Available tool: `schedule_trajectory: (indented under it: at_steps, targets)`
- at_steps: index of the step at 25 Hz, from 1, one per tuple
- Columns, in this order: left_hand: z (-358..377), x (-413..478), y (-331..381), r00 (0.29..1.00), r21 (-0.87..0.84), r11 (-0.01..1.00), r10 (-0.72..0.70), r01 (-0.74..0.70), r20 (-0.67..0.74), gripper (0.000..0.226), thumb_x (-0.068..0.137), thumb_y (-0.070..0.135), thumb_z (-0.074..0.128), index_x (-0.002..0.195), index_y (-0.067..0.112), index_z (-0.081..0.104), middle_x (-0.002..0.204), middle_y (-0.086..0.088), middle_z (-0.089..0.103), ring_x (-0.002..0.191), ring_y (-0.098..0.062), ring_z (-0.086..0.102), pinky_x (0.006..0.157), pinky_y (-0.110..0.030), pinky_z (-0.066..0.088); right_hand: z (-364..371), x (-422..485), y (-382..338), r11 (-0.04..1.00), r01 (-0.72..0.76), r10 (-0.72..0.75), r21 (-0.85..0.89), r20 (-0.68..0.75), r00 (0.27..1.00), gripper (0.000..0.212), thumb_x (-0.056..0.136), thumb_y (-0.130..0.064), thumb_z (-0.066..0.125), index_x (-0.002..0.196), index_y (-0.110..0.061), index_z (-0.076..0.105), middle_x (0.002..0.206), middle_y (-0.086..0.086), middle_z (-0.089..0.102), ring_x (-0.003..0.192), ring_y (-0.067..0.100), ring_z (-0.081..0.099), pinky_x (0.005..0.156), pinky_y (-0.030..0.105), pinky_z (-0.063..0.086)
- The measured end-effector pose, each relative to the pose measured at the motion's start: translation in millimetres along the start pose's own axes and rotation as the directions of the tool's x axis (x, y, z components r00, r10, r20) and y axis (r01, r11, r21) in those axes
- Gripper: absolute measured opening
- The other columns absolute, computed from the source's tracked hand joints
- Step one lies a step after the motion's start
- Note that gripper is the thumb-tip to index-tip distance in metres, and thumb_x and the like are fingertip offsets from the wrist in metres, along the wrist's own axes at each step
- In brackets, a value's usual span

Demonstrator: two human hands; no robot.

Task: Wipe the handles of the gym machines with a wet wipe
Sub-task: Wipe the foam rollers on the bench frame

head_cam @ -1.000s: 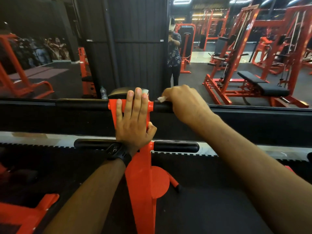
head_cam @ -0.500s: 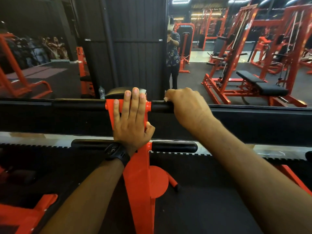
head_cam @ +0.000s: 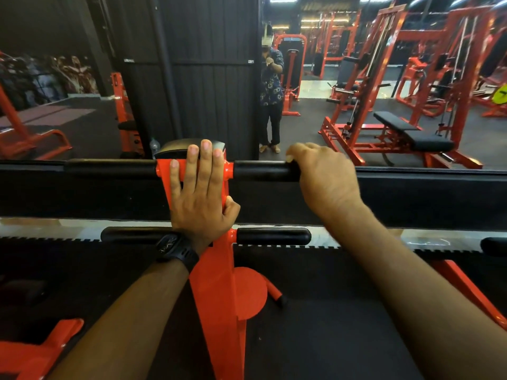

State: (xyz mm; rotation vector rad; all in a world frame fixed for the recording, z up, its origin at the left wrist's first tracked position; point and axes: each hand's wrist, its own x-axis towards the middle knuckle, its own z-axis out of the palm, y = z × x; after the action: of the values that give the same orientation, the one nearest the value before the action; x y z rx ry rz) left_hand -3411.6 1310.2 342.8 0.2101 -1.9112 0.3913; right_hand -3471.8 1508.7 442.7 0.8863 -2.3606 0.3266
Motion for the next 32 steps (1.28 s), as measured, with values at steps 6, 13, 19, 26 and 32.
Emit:
schedule_trajectory:
  at_steps: [6, 13, 19, 26, 32]
  targets:
    - [-0.1, -0.6, 1.2, 1.0, -0.008, 1.0, -0.007, 0.006, -0.025, 0.098, 0.076, 0.029, 0.058, 0.159, 0.007, 0.011, 0.166, -0.009, 0.005, 0.154, -0.027, 0.004, 0.123, -0.055, 0.01, 4.9, -20.1, 4.3, 0.997, 0.068, -0.063, 0.043, -0.105, 0.993, 0.03, 0.091, -0.01, 0.061, 0.12, -0.017, 0.06, 0.116, 0.003, 0.066, 0.108, 0.022, 0.062, 0.088, 0.033, 0.049]
    - [0.5, 1.1, 2.6, 1.0, -0.014, 1.0, -0.007, 0.007, -0.01, 0.102, 0.076, 0.03, 0.058, 0.159, 0.009, 0.003, 0.166, -0.007, 0.001, 0.155, -0.025, -0.001, 0.123, -0.055, 0.008, 43.2, -41.6, 18.5, 0.981, 0.173, -0.128, 0.084, -0.39, 0.912, 0.045, 0.089, 0.0, 0.058, 0.134, 0.0, 0.058, 0.133, 0.017, 0.059, 0.123, 0.033, 0.053, 0.099, 0.032, 0.044]
    - [0.1, -0.2, 2.2, 1.0, -0.014, 1.0, -0.019, 0.019, -0.008, 0.103, 0.076, 0.029, 0.063, 0.159, 0.009, 0.006, 0.166, -0.007, 0.001, 0.154, -0.026, 0.003, 0.123, -0.055, 0.01, 71.2, -42.9, -19.5, 0.943, 0.324, -0.25, 0.075, -0.482, 0.84, 0.037, 0.094, -0.002, 0.054, 0.129, 0.005, 0.061, 0.139, 0.021, 0.056, 0.129, 0.039, 0.052, 0.112, 0.035, 0.038]
    - [-0.6, -1.1, 0.7, 1.0, -0.029, 1.0, -0.004, 0.005, 0.007, 0.105, 0.075, 0.032, 0.059, 0.159, 0.011, 0.0, 0.166, -0.004, -0.002, 0.155, -0.023, -0.001, 0.123, -0.053, 0.007, 76.5, -43.5, 5.8, 0.898, 0.439, -0.365, 0.021, -0.52, 0.772, 0.037, 0.101, 0.003, 0.053, 0.138, 0.004, 0.053, 0.148, 0.019, 0.047, 0.14, 0.029, 0.043, 0.115, 0.039, 0.039]
    - [2.8, -2.5, 0.5, 1.0, -0.025, 1.0, -0.018, 0.017, -0.008, 0.084, 0.092, 0.039, 0.041, 0.16, 0.012, -0.002, 0.167, -0.003, -0.008, 0.155, -0.023, 0.0, 0.123, -0.052, 0.008, 89.7, -26.4, -51.4, 0.902, 0.401, -0.264, 0.158, -0.532, 0.804, 0.038, 0.096, -0.002, 0.057, 0.134, 0.003, 0.058, 0.143, 0.017, 0.054, 0.137, 0.028, 0.047, 0.118, 0.026, 0.03]
